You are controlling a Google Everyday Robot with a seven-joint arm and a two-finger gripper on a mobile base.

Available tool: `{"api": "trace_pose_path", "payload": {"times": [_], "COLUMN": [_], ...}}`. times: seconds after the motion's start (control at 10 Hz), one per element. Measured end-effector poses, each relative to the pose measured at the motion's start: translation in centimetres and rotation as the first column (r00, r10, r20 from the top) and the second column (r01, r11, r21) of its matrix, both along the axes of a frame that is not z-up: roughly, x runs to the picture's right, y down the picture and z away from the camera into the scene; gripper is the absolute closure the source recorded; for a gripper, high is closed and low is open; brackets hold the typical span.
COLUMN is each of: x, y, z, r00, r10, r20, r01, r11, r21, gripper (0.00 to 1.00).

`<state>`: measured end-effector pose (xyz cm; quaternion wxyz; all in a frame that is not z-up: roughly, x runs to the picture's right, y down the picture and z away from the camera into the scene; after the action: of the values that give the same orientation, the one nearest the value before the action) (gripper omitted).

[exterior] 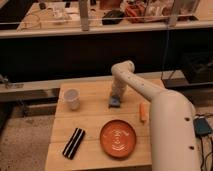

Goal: Wipe the white sponge on the table

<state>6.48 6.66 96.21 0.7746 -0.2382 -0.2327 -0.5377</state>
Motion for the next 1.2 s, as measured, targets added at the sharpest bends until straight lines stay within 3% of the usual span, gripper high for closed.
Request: {"api": "trace_pose_path", "payload": {"times": [0.2, 0.5, 0.8, 1.2], "x": [-2.9, -6.5, -6.7, -3.6], "y": [0.0, 2.2, 5.4, 7.5], "z": [-0.3, -2.0, -4.1, -6.0], "r00": [0.997, 0.984, 0.973, 0.981], "r10": [-0.041, -0.133, -0.193, -0.17], "r20": [0.059, 0.121, 0.128, 0.092], "r01": [0.04, 0.134, 0.195, 0.173], "r11": [0.9992, 0.991, 0.9807, 0.9845], "r21": [0.005, 0.0, -0.01, -0.03], "gripper": [0.62, 0.62, 0.62, 0.62]}}
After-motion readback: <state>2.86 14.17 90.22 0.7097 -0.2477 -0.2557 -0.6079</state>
